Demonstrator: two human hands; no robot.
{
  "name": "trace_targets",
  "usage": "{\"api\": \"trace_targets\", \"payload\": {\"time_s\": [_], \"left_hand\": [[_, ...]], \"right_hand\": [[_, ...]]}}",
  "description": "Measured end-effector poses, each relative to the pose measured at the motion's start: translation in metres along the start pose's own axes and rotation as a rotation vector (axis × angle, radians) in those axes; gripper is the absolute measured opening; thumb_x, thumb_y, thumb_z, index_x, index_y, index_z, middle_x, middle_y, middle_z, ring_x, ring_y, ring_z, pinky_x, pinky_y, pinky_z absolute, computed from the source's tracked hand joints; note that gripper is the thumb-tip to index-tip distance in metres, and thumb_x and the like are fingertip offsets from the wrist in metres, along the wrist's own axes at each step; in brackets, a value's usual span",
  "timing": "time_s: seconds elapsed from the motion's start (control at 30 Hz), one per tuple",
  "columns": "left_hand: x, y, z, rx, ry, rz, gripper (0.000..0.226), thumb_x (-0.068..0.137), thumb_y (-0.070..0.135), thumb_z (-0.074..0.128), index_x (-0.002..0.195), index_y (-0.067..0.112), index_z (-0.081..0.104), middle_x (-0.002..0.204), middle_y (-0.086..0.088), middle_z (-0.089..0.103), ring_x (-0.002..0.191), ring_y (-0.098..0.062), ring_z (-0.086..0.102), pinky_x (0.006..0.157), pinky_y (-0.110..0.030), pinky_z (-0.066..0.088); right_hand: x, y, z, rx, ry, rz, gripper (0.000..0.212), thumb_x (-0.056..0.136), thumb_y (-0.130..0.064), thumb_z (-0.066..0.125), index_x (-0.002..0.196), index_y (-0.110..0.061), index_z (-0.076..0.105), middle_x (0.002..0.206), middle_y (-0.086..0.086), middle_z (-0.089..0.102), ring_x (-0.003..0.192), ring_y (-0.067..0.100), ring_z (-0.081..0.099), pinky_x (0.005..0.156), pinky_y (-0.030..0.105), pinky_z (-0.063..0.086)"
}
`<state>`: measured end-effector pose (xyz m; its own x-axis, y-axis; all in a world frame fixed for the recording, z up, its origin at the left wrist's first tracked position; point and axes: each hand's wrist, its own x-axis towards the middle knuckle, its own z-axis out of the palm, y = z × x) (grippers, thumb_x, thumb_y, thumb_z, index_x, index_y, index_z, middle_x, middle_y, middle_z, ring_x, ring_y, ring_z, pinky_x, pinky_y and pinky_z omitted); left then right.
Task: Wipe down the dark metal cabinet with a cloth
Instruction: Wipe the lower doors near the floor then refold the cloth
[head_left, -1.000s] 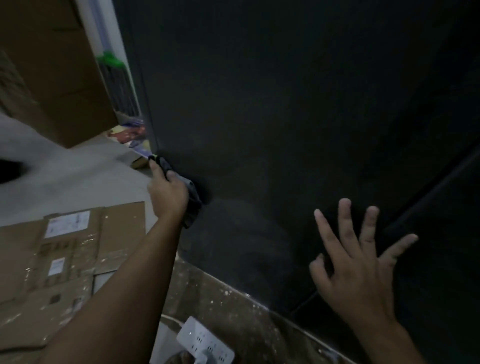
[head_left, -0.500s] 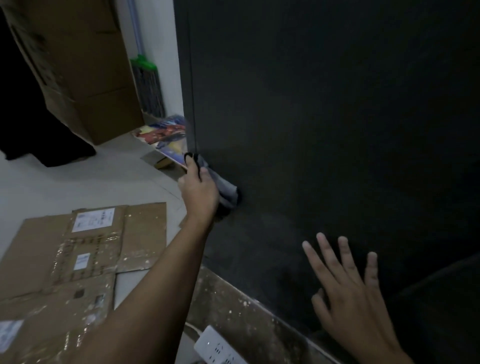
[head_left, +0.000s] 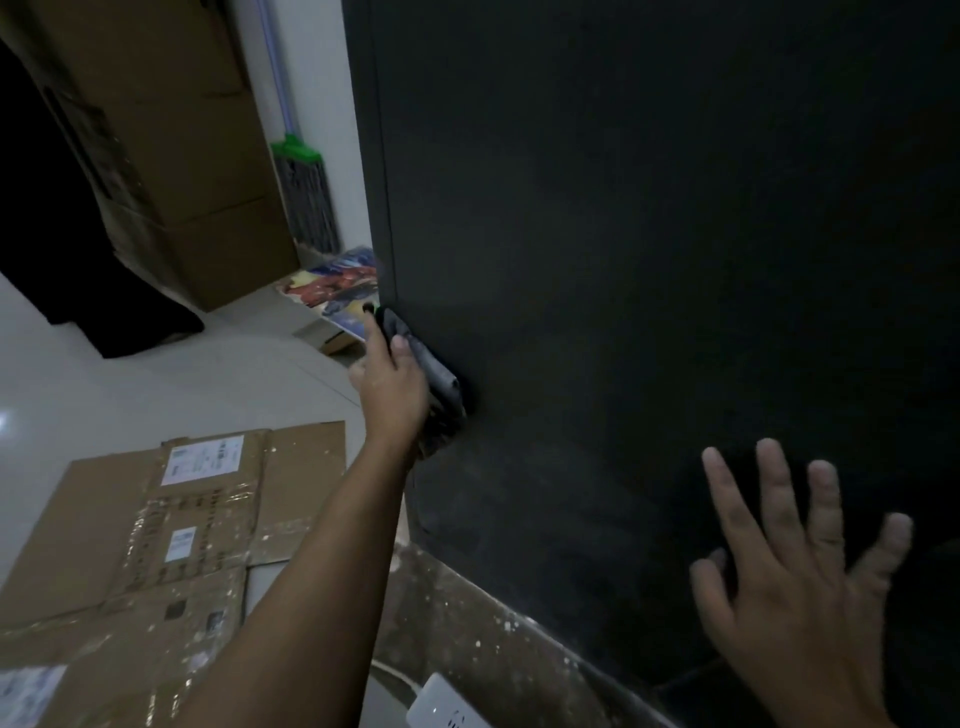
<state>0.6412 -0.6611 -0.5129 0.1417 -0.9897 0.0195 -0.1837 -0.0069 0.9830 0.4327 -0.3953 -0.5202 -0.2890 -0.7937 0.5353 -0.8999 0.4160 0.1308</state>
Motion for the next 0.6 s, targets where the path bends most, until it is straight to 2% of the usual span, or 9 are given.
{"api": "trace_targets", "payload": {"time_s": [0.03,0.1,0.23,0.33,0.43,0.5,0.6], "left_hand": [[0.003,-0.006,-0.002,-0.015,-0.028,-0.049,0.051,0.107,0.035,0.031,0.155,0.041,0.017,0.154,-0.010,0.030,0.137,-0.027,0.036,0.115,-0.040,0.030],[0.003,-0.014,-0.004,-0.030,-0.055,-0.090,0.049,0.106,0.032,0.033,0.153,0.040,0.023,0.154,-0.009,0.036,0.139,-0.032,0.037,0.115,-0.048,0.033],[-0.004,-0.009,0.001,-0.041,0.017,0.000,0.049,0.105,0.025,0.037,0.153,0.032,0.030,0.143,-0.003,0.048,0.128,-0.020,0.047,0.104,-0.031,0.039],[-0.012,0.009,0.005,-0.005,0.079,0.183,0.050,0.104,0.026,0.041,0.153,0.031,0.031,0.137,-0.005,0.050,0.122,-0.016,0.048,0.107,-0.034,0.041],[-0.012,0.032,0.004,0.004,0.105,0.344,0.052,0.104,0.023,0.043,0.155,0.027,0.029,0.137,-0.001,0.045,0.122,-0.008,0.041,0.107,-0.026,0.036],[-0.005,0.041,-0.002,0.000,0.087,0.392,0.053,0.105,0.024,0.043,0.155,0.028,0.028,0.132,0.003,0.042,0.120,-0.005,0.038,0.102,-0.021,0.033],[0.004,0.036,-0.010,0.079,0.096,0.397,0.052,0.106,0.026,0.040,0.155,0.029,0.024,0.139,-0.006,0.044,0.120,-0.008,0.038,0.101,-0.021,0.031]], "right_hand": [[-0.001,0.000,0.001,-0.006,0.016,-0.005,0.087,0.074,-0.039,0.039,0.157,-0.037,0.013,0.168,-0.003,-0.003,0.154,0.029,-0.004,0.116,0.063,-0.011],[-0.002,0.001,0.002,-0.011,0.031,-0.018,0.087,0.074,-0.040,0.039,0.156,-0.037,0.013,0.168,0.003,0.001,0.154,0.036,-0.001,0.115,0.068,-0.007],[-0.002,0.000,0.004,-0.029,0.035,-0.019,0.083,0.075,-0.039,0.038,0.155,-0.034,0.020,0.168,0.007,0.006,0.153,0.038,-0.001,0.113,0.071,-0.007],[-0.002,0.000,0.005,-0.030,0.044,-0.026,0.080,0.076,-0.038,0.037,0.154,-0.032,0.026,0.168,0.006,0.008,0.153,0.036,-0.001,0.114,0.070,-0.009],[-0.003,0.002,0.005,-0.028,0.062,-0.038,0.079,0.076,-0.036,0.035,0.155,-0.034,0.024,0.168,0.006,0.009,0.154,0.034,0.000,0.114,0.069,-0.009],[-0.003,0.003,0.006,-0.021,0.074,-0.041,0.081,0.076,-0.035,0.035,0.156,-0.036,0.020,0.168,0.004,0.009,0.154,0.033,0.000,0.115,0.068,-0.009],[-0.003,0.009,0.007,-0.019,0.055,-0.065,0.081,0.076,-0.036,0.037,0.156,-0.035,0.023,0.168,0.002,0.010,0.154,0.033,0.003,0.115,0.067,-0.006]]}}
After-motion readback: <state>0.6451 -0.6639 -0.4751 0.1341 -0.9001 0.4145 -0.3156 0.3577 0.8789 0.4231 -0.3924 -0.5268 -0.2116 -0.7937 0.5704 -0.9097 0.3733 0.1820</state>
